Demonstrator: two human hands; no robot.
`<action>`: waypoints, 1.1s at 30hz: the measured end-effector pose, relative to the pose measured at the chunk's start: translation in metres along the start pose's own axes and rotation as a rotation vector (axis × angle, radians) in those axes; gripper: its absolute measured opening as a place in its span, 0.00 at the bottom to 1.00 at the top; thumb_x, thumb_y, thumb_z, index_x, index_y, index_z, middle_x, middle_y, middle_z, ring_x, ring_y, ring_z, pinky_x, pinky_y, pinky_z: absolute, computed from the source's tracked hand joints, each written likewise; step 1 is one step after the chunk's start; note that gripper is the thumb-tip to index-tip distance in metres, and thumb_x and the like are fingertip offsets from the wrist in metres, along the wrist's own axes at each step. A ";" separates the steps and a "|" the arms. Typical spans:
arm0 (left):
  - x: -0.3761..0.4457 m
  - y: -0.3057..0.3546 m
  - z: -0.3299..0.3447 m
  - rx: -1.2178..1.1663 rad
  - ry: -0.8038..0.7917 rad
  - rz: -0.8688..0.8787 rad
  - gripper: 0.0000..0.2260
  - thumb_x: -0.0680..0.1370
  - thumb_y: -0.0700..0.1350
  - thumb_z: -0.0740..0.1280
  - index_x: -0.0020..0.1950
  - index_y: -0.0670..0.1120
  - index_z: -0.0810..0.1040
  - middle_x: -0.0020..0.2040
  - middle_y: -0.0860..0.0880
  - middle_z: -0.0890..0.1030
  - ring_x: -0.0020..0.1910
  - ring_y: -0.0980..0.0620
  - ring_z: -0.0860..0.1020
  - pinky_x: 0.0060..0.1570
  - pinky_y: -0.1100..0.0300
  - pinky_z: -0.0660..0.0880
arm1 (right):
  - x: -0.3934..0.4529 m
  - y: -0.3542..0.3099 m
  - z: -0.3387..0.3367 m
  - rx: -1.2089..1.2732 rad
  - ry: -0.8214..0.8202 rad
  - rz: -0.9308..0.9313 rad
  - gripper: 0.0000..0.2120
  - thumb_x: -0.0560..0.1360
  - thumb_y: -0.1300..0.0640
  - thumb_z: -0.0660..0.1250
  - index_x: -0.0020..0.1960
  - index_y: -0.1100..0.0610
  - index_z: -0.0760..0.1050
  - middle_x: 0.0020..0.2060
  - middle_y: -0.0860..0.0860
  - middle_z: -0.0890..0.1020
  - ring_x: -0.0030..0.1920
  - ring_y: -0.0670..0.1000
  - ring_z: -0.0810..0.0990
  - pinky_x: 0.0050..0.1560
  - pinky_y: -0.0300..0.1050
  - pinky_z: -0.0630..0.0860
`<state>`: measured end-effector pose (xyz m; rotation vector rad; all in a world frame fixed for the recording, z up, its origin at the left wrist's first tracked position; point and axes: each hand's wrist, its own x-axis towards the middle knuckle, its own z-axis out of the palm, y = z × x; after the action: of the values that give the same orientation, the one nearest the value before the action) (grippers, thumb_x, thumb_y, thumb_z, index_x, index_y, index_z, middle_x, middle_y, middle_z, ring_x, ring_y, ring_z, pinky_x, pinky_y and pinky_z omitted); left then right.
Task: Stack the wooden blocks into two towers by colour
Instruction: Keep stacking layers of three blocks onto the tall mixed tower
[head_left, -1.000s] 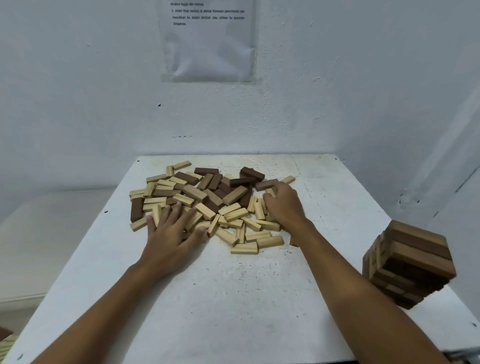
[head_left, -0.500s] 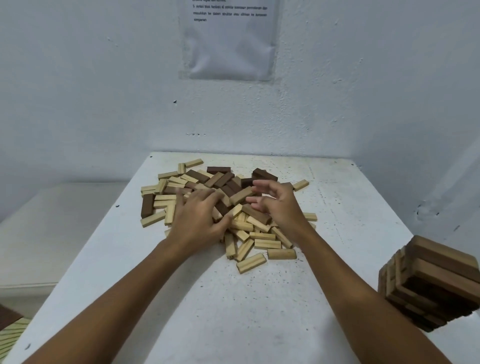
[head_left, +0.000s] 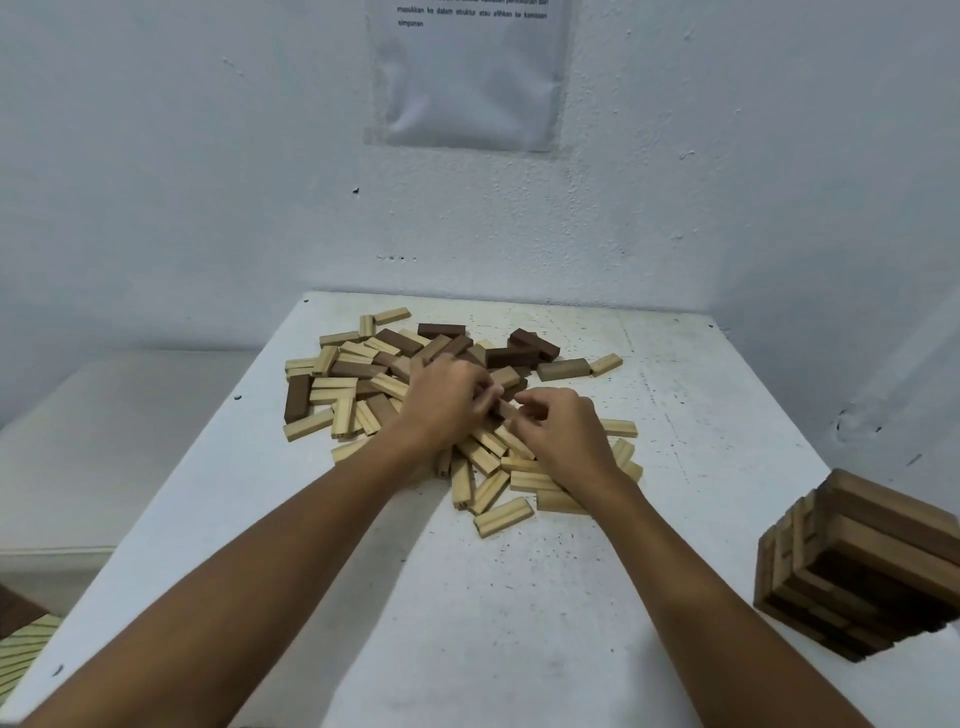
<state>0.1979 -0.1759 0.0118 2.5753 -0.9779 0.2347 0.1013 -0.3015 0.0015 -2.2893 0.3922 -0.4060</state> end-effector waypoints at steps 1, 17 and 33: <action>0.002 0.000 0.002 -0.052 0.032 -0.030 0.09 0.79 0.51 0.65 0.52 0.49 0.83 0.48 0.53 0.83 0.52 0.52 0.77 0.64 0.44 0.65 | -0.001 0.000 -0.001 -0.012 0.014 -0.002 0.17 0.73 0.53 0.73 0.61 0.55 0.80 0.46 0.50 0.85 0.47 0.49 0.82 0.51 0.52 0.80; -0.102 -0.016 -0.047 -0.245 0.213 0.000 0.11 0.71 0.42 0.75 0.53 0.44 0.83 0.40 0.54 0.79 0.35 0.61 0.75 0.35 0.66 0.72 | -0.060 -0.018 -0.013 0.144 -0.054 -0.209 0.14 0.70 0.63 0.74 0.55 0.57 0.82 0.45 0.49 0.81 0.41 0.40 0.76 0.41 0.30 0.69; -0.204 -0.033 -0.050 -0.361 0.149 -0.219 0.20 0.68 0.62 0.64 0.43 0.48 0.85 0.33 0.53 0.80 0.39 0.56 0.77 0.35 0.66 0.69 | -0.104 -0.061 0.034 0.069 -0.435 -0.384 0.08 0.75 0.51 0.70 0.50 0.53 0.83 0.44 0.49 0.77 0.41 0.45 0.76 0.42 0.42 0.74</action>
<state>0.0666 -0.0101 -0.0090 2.2720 -0.6140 0.1697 0.0310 -0.1985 0.0068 -2.3023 -0.2781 -0.0953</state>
